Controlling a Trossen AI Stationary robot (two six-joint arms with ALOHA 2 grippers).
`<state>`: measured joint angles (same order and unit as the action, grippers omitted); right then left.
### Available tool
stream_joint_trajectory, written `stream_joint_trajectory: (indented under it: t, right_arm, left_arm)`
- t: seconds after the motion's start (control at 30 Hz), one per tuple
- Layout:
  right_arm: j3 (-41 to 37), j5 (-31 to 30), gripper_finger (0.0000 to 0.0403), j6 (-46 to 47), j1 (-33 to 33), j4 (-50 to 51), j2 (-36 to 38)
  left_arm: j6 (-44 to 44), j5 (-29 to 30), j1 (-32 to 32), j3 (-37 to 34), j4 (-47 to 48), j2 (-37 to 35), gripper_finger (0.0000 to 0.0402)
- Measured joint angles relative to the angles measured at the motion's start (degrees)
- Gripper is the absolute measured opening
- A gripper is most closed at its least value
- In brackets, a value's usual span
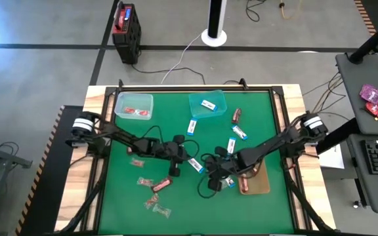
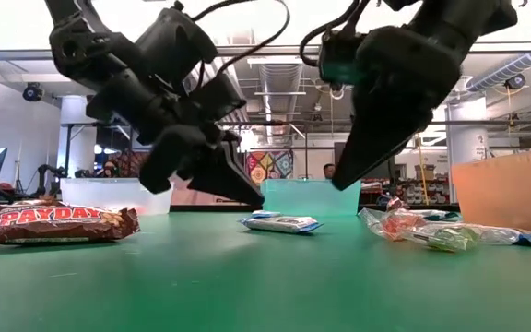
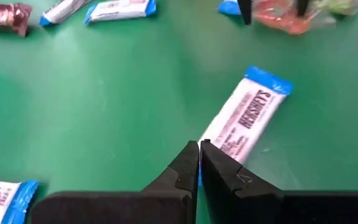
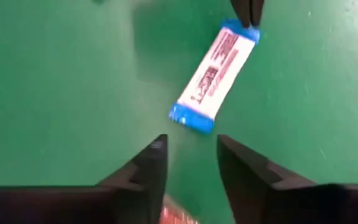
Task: Sort candy by brand, put in halloween buckets
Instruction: Put the white chocolate into the light blue bin
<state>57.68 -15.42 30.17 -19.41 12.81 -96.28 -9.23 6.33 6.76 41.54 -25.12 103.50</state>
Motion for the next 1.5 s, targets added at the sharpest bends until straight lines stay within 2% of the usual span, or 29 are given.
stream_joint_trajectory:
  t: [0.2, 0.47, 0.63, 0.73, 0.8, 0.97, 1.17, 1.5]
  right_arm:
    - [0.0, -6.9, 0.0209, 0.5, 0.0, -6.8, -3.5]
    - [0.1, -7.1, 0.0248, 2.4, 0.0, -12.0, -7.7]
    - [0.1, -7.5, 0.0247, 2.6, 0.3, -13.8, -8.6]
    - [0.1, -11.4, 0.0247, -0.5, 0.3, -13.6, -8.3]
    - [0.1, -14.4, 0.0248, -3.7, 0.3, -13.1, -7.7]
    - [0.1, -15.9, 0.0249, -14.2, 0.3, -14.1, -6.7]
    - [0.1, -12.2, 0.0238, -29.7, 1.2, -15.1, -6.8]
    - [0.1, -4.8, 0.0198, -34.7, 6.1, -17.9, -6.9]
  left_arm:
    - [1.9, -1.5, -0.2, -0.6, 0.3, 1.0, 0.0]
    - [3.8, -1.4, -0.3, -1.1, -0.4, 2.7, 0.0]
    - [4.0, -1.4, -0.2, -1.3, -0.6, 2.9, 0.0]
    - [4.0, -1.4, -0.2, -1.3, -0.6, 2.9, 0.0]
    - [4.0, -1.4, -0.2, -1.3, -0.6, 2.9, 0.0]
    - [3.9, -1.4, -0.2, -1.3, -0.7, 2.9, 0.0]
    - [3.8, -1.4, -0.2, -1.3, -0.8, 2.9, 0.0]
    - [3.8, -1.4, -0.2, -1.4, -1.3, 3.0, 0.0]
